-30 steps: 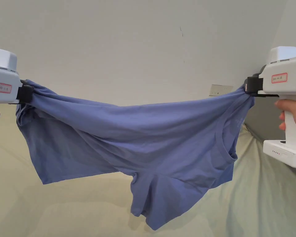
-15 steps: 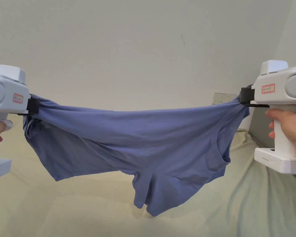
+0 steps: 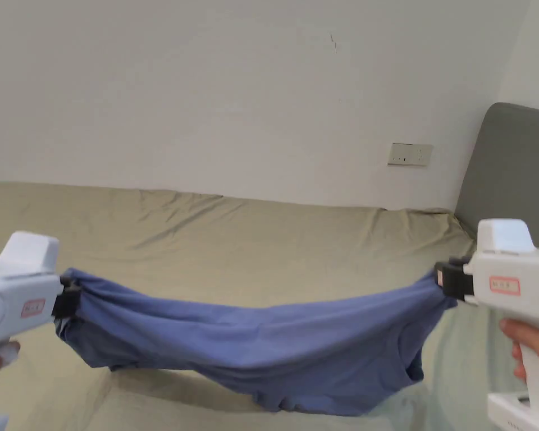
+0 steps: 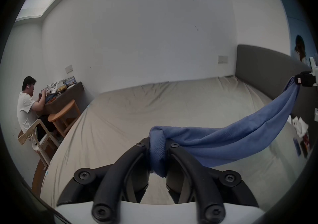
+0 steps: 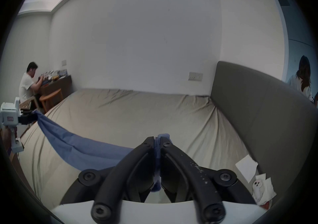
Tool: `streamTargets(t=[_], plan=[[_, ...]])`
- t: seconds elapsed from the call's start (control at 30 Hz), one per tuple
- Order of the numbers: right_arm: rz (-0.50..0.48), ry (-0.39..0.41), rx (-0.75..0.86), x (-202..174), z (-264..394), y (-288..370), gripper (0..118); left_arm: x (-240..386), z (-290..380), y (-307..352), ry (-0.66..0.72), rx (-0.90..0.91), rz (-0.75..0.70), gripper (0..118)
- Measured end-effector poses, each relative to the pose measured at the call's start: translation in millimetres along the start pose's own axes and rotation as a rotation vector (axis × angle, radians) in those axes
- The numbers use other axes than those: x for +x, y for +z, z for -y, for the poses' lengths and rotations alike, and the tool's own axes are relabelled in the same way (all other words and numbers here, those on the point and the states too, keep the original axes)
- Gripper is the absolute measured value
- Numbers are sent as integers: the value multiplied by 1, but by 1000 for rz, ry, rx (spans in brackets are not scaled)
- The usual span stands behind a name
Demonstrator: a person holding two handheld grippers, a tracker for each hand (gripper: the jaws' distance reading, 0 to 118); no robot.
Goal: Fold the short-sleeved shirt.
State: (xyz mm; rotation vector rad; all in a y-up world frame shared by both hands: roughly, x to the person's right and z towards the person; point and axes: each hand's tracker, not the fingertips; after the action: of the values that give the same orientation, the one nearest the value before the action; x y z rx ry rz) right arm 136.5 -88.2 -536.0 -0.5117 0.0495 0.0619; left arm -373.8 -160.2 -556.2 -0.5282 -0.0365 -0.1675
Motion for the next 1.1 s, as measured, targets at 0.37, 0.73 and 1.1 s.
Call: streamTargets(t=[0.37, 0.73, 1.1], plan=[[-83, -7, -122, -26, 198, 110, 7, 16, 186, 96, -89, -98, 83, 16], [-45, -113, -217, -38, 316, 122, 7, 21, 273, 116, -122, -204, 101, 16], [72, -107, -250, -37, 330, 138, 78, 8, 267, 148, 49, -128, 196, 94]])
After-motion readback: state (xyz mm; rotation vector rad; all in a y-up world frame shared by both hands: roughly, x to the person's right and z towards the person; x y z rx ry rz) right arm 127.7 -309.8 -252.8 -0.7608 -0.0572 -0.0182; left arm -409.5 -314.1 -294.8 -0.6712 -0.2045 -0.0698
